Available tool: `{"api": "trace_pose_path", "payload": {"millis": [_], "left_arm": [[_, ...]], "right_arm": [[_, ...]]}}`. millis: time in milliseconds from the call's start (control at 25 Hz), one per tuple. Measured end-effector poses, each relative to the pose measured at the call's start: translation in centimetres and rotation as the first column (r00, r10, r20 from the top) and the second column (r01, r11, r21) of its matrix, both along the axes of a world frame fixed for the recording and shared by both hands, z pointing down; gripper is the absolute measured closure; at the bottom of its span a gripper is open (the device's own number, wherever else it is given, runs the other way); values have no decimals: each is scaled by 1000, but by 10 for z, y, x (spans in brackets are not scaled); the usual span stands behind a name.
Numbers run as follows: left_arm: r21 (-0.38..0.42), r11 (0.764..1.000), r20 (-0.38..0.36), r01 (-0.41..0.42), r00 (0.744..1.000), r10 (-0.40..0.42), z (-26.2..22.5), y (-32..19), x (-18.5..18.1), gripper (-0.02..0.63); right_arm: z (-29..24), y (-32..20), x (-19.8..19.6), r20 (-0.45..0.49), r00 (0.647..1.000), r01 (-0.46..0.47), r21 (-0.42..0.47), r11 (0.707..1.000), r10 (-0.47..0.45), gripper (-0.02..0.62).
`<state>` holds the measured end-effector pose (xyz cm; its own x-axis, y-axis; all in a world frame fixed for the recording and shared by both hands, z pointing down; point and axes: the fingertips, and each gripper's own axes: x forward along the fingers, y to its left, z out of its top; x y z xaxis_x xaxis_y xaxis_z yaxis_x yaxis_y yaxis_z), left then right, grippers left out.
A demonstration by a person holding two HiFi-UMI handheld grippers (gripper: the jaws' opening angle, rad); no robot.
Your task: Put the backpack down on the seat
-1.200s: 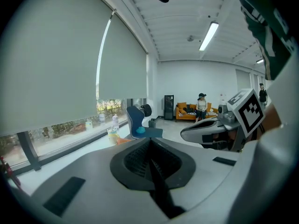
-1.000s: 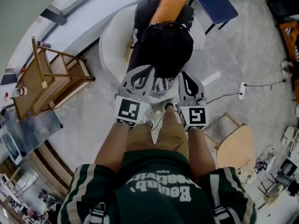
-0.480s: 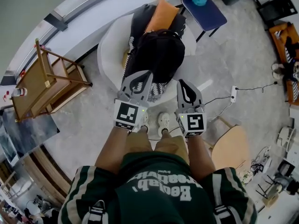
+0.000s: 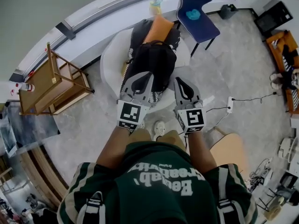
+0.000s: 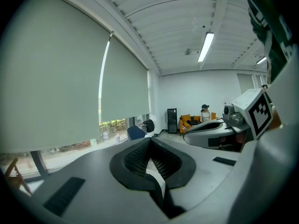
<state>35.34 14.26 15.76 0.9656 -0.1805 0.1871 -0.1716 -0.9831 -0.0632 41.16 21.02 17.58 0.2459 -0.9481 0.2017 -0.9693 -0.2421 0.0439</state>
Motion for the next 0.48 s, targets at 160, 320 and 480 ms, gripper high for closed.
{"api": "trace_pose_path", "payload": {"millis": [160,320,480], "left_arm": [[42,998,-21,43,999,-42,-23,31,14,589],[84,991,-55,100,994,-96,-42,64,20,589],[99,989,-79,107,992,-100,-51,90,24,589]], "right_arm": [[-30,29,13,-36,999,43,41,998,-41,561],[-51,61,25,-73,996,64,85,994,-58,561],[-61,83,30,-113,991,78,102,992,-66,561]]}}
